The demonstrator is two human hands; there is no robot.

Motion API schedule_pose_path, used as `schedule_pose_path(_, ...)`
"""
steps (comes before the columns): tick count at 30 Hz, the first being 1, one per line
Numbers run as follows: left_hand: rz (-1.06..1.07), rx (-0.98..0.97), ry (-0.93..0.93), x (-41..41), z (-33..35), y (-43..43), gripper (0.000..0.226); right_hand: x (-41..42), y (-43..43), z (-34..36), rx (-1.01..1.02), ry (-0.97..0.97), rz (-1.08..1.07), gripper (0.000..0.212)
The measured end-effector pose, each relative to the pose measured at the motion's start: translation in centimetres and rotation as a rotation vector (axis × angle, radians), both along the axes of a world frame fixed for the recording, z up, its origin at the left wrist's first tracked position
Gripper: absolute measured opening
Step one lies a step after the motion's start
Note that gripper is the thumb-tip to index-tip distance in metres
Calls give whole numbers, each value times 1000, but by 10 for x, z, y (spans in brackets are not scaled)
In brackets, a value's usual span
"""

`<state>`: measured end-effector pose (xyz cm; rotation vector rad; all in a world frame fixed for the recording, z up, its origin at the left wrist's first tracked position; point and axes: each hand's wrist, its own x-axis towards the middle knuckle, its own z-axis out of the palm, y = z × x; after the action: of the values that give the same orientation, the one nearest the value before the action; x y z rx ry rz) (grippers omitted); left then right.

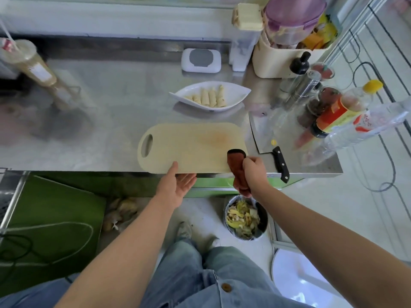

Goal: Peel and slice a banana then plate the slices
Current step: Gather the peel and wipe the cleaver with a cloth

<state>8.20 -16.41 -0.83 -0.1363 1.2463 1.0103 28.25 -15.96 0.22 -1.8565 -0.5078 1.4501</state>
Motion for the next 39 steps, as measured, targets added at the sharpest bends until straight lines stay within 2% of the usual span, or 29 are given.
schedule_pose_path(4, 34, 61, 53, -6, 11, 0, 23, -13, 5, 7, 56, 18, 76, 28)
schedule_pose_path(9, 217, 191, 165, -40, 14, 5, 24, -34, 17, 9, 112, 134, 60, 33)
schedule_pose_path(13, 426, 236, 152, -72, 11, 16, 33, -54, 31, 8, 75, 198, 10, 43)
schedule_pose_path(16, 532, 218, 134, -99, 6, 30, 37, -70, 43, 1, 29, 239, 20, 41)
schedule_pose_path(19, 578, 204, 140, -127, 5, 45, 35, -82, 56, -4, -17, 193, 48, 37)
schedule_pose_path(23, 652, 231, 195, -151, 12, 73, 14, -97, 77, -9, -23, 152, 62, 29)
schedule_pose_path(25, 671, 237, 224, -163, 12, 83, 18, -103, 85, -11, -21, 102, 91, 29)
schedule_pose_path(29, 549, 150, 261, -189, -4, 96, 44, -109, 96, -13, -39, -9, 107, 27)
schedule_pose_path(32, 389, 38, 275, -192, -12, 104, 52, -114, 103, -16, -9, -119, 94, 28)
schedule_pose_path(36, 217, -83, 357, -182, -15, 110, 36, -120, 112, -15, -8, -241, 88, 28)
schedule_pose_path(39, 22, -90, 498, -169, -12, 112, 16, -124, 117, -6, 21, -114, 47, 27)
